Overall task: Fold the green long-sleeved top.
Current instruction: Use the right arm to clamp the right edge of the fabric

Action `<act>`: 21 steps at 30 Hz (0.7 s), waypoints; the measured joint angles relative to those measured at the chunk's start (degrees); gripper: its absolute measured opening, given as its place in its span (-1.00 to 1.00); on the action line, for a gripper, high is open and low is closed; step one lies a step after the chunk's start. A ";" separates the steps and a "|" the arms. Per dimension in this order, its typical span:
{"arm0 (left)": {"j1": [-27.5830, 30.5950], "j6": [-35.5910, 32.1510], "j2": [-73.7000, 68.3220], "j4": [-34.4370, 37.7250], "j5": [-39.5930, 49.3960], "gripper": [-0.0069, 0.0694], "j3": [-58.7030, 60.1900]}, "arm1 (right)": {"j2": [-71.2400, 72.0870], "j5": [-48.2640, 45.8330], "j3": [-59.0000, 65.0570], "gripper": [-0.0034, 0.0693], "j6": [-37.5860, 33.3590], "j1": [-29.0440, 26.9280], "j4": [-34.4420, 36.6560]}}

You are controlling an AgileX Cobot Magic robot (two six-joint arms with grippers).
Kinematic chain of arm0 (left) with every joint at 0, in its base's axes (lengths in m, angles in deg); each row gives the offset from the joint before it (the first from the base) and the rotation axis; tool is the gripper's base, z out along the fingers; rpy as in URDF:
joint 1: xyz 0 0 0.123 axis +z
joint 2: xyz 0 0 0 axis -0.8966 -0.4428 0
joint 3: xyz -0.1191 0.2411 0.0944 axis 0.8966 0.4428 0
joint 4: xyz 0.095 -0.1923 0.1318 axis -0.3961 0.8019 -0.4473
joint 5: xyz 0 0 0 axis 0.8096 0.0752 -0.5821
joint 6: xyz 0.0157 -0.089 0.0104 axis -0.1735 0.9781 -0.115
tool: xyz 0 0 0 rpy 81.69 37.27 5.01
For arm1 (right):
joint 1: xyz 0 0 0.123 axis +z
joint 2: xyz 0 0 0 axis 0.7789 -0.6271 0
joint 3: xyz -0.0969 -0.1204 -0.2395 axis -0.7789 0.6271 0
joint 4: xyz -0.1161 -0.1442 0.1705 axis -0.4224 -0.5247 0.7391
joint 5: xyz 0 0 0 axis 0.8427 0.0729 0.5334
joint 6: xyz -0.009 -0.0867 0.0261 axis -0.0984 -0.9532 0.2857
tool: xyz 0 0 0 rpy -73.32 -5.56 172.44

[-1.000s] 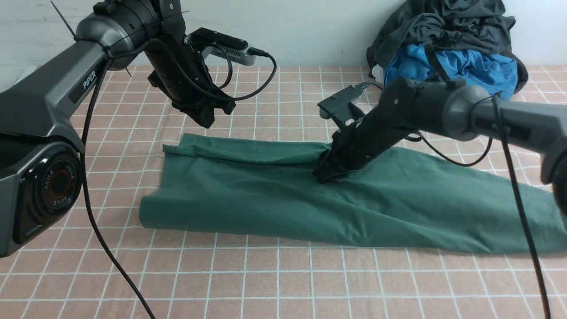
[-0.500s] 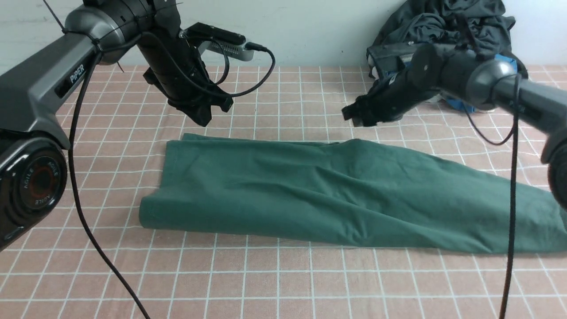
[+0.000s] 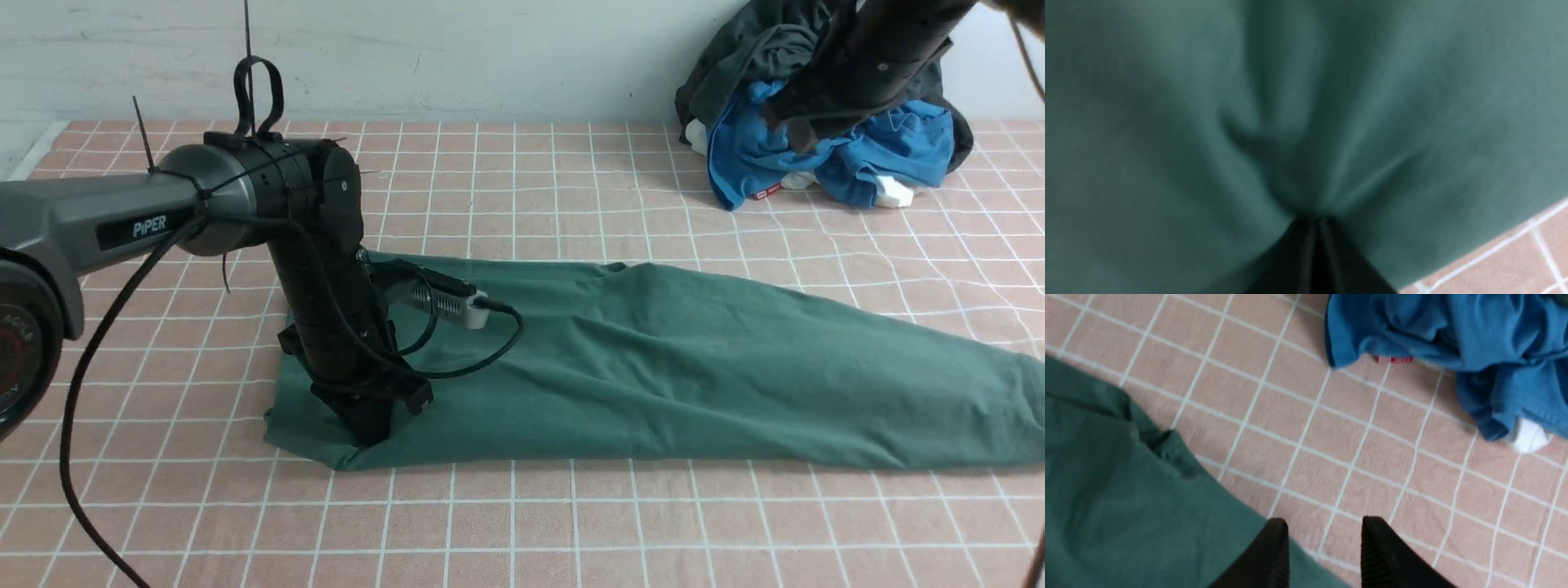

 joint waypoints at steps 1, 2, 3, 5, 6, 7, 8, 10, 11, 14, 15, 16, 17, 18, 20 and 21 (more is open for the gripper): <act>0.00 0.00 0.51 0.19 -1.17 -0.83 1.07 | 2.06 0.00 3.31 -0.24 0.00 0.00 0.16; 0.11 0.00 1.00 0.24 -2.12 -0.83 2.12 | 4.05 0.00 7.50 -0.24 0.00 -0.06 0.20; 0.17 0.00 1.13 0.37 -2.69 -0.83 2.62 | 5.59 0.00 9.64 -0.24 0.00 -0.14 0.20; 0.26 0.00 1.46 0.64 -3.37 -0.83 3.10 | 7.76 0.00 14.64 -0.24 0.00 -0.54 0.30; 0.45 0.00 1.59 0.92 -3.77 -0.83 3.34 | 9.93 0.00 18.89 -0.24 0.40 -1.36 0.41; 0.44 0.00 1.58 1.20 -3.94 -0.83 3.41 | 11.26 0.00 22.36 -0.24 0.86 -2.28 0.41; 0.44 0.00 1.59 1.32 -4.01 -0.83 3.52 | 12.38 0.00 25.70 -0.24 1.38 -3.43 0.41; 0.44 0.00 1.64 1.30 -4.19 -0.83 3.58 | 14.09 1.18 32.27 -0.24 3.29 -6.67 0.41; 0.44 0.00 1.64 1.30 -4.18 -0.83 3.58 | 14.49 2.42 34.79 -0.24 4.31 -8.41 0.41; 0.44 0.00 1.70 1.30 -4.18 -0.83 3.58 | 14.75 7.35 40.31 -0.24 7.00 -13.61 0.41; 0.44 0.00 1.70 1.30 -4.18 -0.83 3.58 | 14.75 7.71 40.91 -0.23 7.17 -13.98 0.41; 0.44 0.00 1.70 1.30 -4.18 -0.83 3.63 | 14.42 10.25 42.62 -0.21 8.37 -16.87 0.41; 0.44 0.00 1.70 1.30 -4.18 -0.83 3.62 | 14.28 10.49 42.97 -0.20 8.59 -17.56 0.41; 0.44 0.00 1.70 1.30 -4.18 -0.83 3.62 | 13.48 12.38 43.84 -0.14 9.30 -19.80 0.41; 0.44 0.00 1.70 1.30 -4.24 -0.83 3.62 | 12.04 14.11 44.15 -0.02 9.30 -22.53 0.41; 0.44 0.00 1.70 1.30 -4.24 -0.83 3.64 | 11.10 14.86 44.22 0.07 9.62 -23.66 0.41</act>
